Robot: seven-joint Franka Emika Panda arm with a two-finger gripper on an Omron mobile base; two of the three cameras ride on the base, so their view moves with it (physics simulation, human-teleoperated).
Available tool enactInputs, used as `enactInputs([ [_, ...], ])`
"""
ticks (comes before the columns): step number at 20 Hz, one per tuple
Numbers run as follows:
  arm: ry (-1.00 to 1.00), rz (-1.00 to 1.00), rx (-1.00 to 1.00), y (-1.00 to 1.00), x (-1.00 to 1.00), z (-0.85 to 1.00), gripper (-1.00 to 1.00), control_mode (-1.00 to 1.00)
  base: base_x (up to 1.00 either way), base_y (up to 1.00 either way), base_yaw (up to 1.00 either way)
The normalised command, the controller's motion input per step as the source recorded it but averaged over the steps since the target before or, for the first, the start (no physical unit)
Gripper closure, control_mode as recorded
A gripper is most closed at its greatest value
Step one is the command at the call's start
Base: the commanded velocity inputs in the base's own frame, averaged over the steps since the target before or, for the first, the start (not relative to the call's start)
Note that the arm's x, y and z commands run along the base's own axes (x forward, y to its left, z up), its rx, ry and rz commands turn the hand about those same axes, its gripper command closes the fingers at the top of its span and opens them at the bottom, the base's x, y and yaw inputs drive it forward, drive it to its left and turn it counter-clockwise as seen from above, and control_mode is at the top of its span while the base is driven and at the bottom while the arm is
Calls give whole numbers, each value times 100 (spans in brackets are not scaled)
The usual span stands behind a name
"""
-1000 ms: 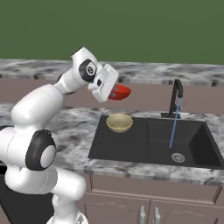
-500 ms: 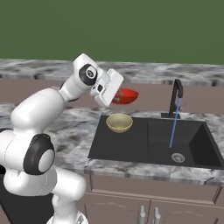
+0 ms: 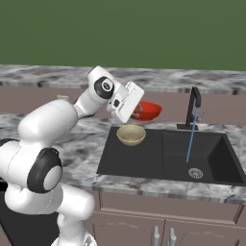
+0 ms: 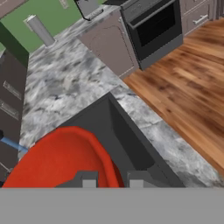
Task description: Rinse each bowl for a few seconds and place them down in the sink or on the counter.
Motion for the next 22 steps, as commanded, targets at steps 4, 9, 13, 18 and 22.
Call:
enactInputs([
  [4, 2, -6, -1, -24, 0, -19, 100, -100, 0, 0, 0],
  [9, 1, -4, 0, -13, 5, -14, 100, -100, 0, 0, 0],
  [13, 1, -4, 0, -22, 11, -16, 100, -100, 0, 0, 0],
  [18, 0, -4, 0, -29, 1, -12, 100, -100, 0, 0, 0],
  [22, 0, -4, -1, -23, 11, -15, 100, -100, 0, 0, 0],
])
